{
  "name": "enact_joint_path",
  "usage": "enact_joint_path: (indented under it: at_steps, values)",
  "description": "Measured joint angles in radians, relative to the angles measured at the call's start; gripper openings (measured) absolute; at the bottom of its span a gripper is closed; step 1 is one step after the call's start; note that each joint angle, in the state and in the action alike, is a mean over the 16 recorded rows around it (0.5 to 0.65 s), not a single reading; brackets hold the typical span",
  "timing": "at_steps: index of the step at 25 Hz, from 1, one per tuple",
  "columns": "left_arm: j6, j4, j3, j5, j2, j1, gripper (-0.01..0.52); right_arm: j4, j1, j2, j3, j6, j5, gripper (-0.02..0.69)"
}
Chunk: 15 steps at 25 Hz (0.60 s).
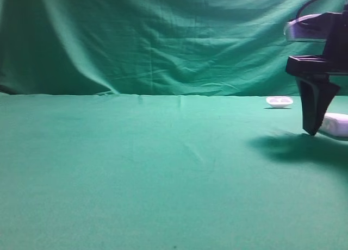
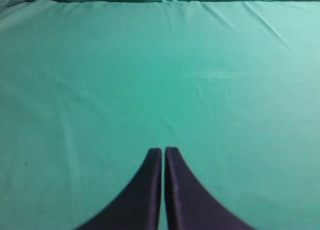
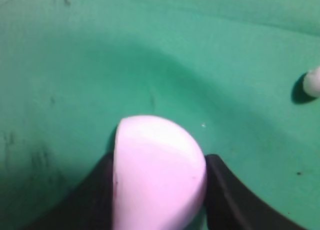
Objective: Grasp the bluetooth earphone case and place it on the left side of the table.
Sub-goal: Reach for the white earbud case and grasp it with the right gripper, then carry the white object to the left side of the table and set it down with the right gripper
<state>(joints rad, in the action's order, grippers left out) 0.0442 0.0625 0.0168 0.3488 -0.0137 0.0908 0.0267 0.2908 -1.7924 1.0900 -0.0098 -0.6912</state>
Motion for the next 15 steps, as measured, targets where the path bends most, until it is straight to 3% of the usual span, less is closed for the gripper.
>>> enact_joint_path:
  at_steps: [6,15]
  values:
    - [0.0,0.0,0.0,0.0,0.0,0.0,0.0,-0.019,0.121,-0.024,0.188,0.001,-0.087,0.315]
    - [0.0,0.0,0.0,0.0,0.0,0.0,0.0,-0.034,0.414,-0.212,0.607,-0.001,-0.132,0.315]
